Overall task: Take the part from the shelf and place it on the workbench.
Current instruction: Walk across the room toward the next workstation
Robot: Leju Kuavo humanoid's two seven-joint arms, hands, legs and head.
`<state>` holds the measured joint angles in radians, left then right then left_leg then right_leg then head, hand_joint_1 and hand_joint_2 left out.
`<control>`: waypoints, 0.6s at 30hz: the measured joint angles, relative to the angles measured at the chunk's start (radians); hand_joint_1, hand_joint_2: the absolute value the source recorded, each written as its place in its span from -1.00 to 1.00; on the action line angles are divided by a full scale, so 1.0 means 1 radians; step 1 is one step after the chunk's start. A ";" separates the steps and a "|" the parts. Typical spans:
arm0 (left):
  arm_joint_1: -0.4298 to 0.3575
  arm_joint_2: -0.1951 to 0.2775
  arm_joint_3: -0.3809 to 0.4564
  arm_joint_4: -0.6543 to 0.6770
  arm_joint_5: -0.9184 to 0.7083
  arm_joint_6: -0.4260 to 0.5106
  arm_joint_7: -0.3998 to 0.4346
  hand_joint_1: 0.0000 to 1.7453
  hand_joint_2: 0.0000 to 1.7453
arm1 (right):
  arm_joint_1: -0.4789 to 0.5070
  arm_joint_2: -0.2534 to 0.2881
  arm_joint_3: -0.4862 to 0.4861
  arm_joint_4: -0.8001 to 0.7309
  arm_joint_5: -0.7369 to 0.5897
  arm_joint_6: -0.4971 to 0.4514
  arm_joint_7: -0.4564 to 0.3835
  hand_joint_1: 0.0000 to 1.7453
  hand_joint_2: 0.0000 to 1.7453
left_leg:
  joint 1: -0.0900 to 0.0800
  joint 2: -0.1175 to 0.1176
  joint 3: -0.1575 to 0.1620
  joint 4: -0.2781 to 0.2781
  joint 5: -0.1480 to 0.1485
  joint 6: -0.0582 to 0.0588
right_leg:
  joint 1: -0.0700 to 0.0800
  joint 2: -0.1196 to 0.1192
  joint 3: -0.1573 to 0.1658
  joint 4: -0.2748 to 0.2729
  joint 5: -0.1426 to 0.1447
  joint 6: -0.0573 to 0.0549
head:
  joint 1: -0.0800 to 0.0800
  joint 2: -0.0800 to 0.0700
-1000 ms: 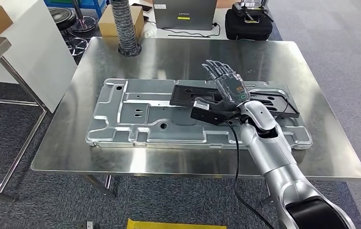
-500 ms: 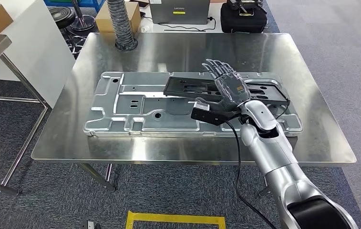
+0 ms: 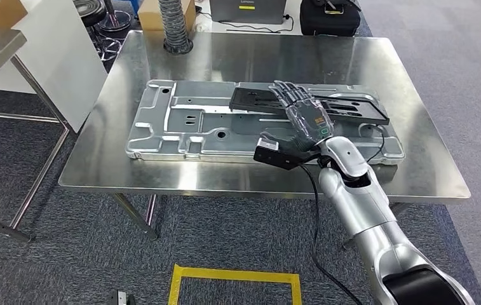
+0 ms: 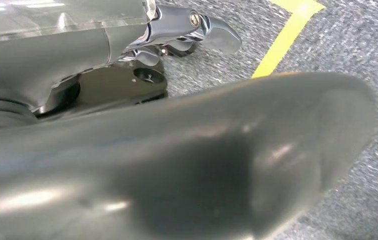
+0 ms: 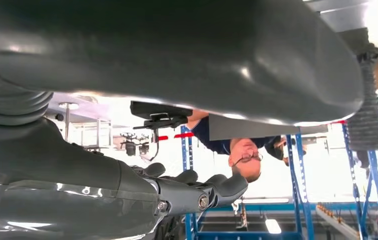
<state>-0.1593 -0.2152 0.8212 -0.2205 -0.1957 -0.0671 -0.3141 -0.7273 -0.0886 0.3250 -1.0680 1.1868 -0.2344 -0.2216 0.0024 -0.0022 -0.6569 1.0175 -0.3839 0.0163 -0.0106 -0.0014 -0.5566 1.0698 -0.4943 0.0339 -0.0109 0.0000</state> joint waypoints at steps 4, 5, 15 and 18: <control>0.000 0.000 -0.001 0.000 -0.002 0.002 -0.001 -1.00 -1.00 | 0.004 -0.003 0.000 -0.010 0.000 -0.002 0.003 -1.00 -1.00 | 0.002 0.000 -0.008 -0.005 0.024 -0.023 | 0.007 0.000 0.023 -0.066 0.005 -0.024 | 0.005 0.000; 0.001 0.000 -0.001 0.000 -0.002 0.002 -0.002 -1.00 -1.00 | 0.007 -0.003 0.000 -0.012 0.000 -0.003 0.004 -1.00 -1.00 | 0.003 0.000 -0.012 0.002 0.014 -0.028 | 0.005 -0.002 0.018 -0.070 0.014 -0.031 | 0.005 0.000; -0.001 0.001 -0.001 0.000 -0.002 -0.001 -0.006 -1.00 -1.00 | 0.036 0.002 0.004 -0.037 0.019 -0.005 0.016 -1.00 -1.00 | 0.006 -0.001 0.091 0.073 -0.105 -0.036 | 0.006 -0.006 -0.073 -0.067 0.094 -0.036 | 0.001 0.000; -0.001 0.001 -0.001 0.000 -0.001 -0.004 -0.007 -1.00 -1.00 | 0.035 0.002 0.004 -0.043 0.021 -0.005 0.018 -1.00 -1.00 | -0.001 -0.002 0.138 -0.015 -0.106 -0.022 | 0.007 -0.007 -0.080 -0.067 0.113 -0.019 | -0.001 0.000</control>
<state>-0.1607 -0.2142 0.8200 -0.2205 -0.1971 -0.0708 -0.3213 -0.6922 -0.0864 0.3292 -1.1111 1.2075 -0.2391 -0.2032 0.0015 -0.0040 -0.5187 1.0025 -0.4902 -0.0057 -0.0041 -0.0081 -0.6371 1.0027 -0.3813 0.0149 -0.0115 0.0000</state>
